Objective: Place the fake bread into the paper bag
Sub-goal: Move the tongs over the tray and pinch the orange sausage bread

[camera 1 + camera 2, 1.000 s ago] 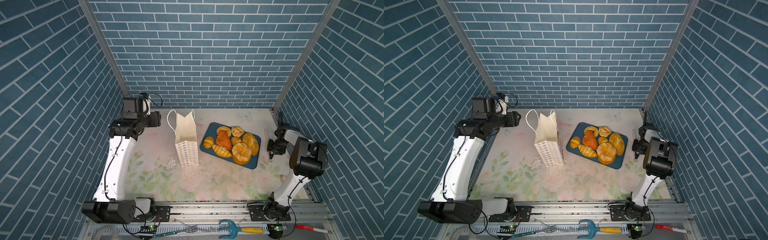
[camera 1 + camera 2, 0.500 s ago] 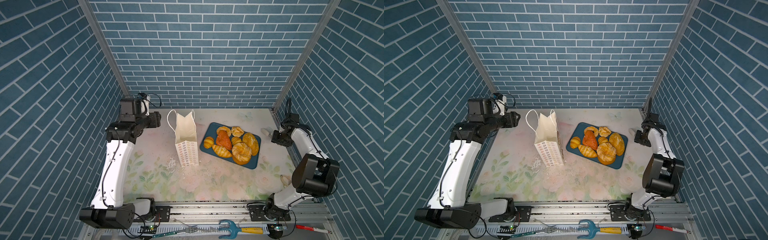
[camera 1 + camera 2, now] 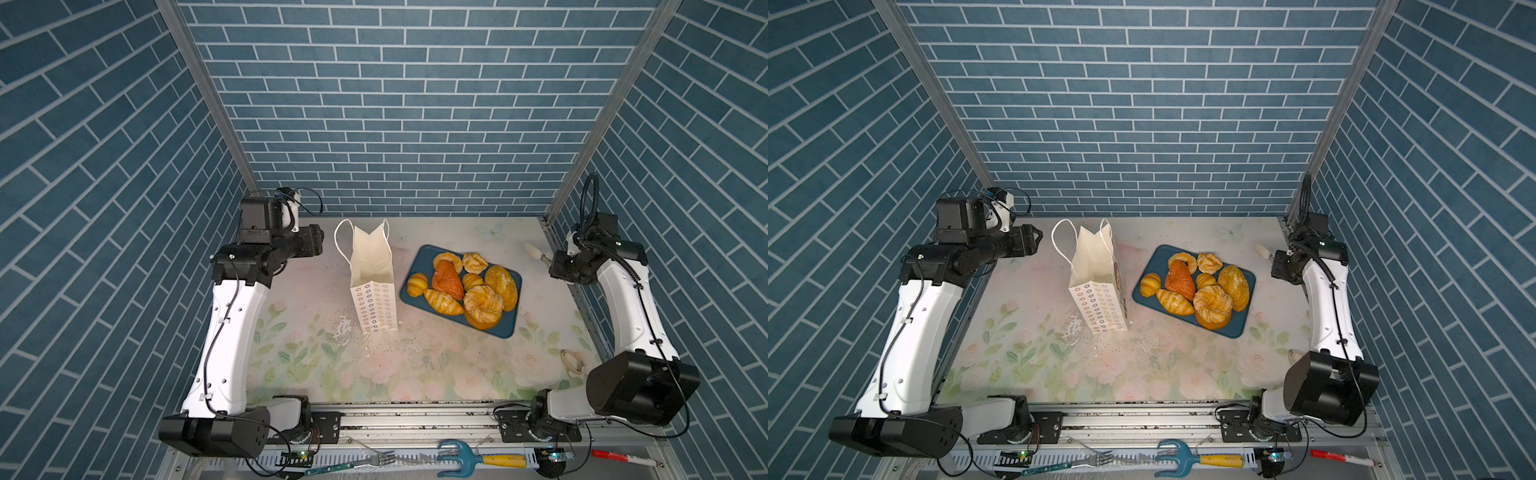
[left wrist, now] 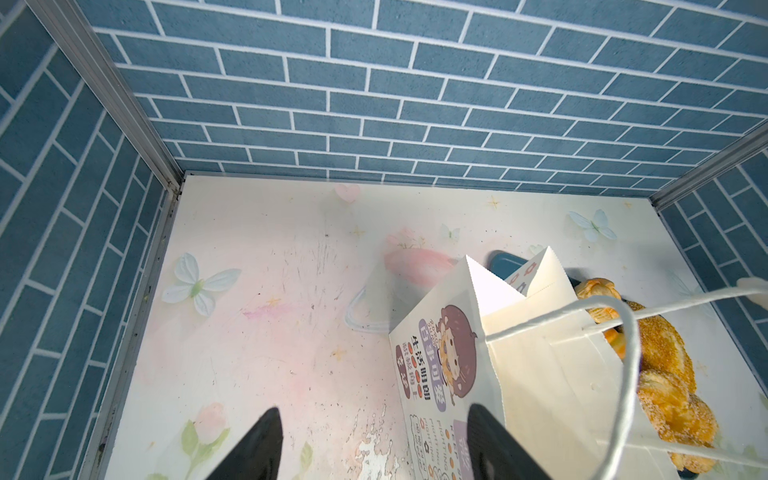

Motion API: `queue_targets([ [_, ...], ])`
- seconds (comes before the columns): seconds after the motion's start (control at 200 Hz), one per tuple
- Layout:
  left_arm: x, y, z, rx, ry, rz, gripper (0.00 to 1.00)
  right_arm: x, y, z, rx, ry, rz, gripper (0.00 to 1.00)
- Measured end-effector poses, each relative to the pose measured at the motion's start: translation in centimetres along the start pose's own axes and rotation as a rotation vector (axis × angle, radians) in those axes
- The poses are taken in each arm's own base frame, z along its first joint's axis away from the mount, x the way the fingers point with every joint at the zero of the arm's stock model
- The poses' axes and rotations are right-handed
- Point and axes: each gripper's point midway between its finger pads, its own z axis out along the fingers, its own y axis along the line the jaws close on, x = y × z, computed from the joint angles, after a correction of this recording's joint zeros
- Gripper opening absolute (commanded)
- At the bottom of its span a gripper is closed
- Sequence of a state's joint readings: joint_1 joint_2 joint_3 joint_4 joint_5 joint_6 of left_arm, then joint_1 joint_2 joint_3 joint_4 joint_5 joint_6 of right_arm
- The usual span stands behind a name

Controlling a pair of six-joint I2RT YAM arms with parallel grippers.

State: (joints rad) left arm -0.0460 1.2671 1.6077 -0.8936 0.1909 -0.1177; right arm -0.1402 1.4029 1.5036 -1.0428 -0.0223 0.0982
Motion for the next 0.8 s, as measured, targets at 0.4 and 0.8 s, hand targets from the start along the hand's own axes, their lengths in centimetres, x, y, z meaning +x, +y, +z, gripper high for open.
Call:
queue_targets([
  [0.4, -0.6, -0.9, -2.8, 0.029, -0.024, 0.018, 0.73, 4.8, 12.2, -4.4, -0.223, 0.113, -0.343, 0.49],
  [0.8, 0.2, -1.9, -3.7, 0.081, -0.023, 0.024, 0.73, 8.2, 17.4, -1.4, -0.267, 0.261, -0.540, 0.48],
])
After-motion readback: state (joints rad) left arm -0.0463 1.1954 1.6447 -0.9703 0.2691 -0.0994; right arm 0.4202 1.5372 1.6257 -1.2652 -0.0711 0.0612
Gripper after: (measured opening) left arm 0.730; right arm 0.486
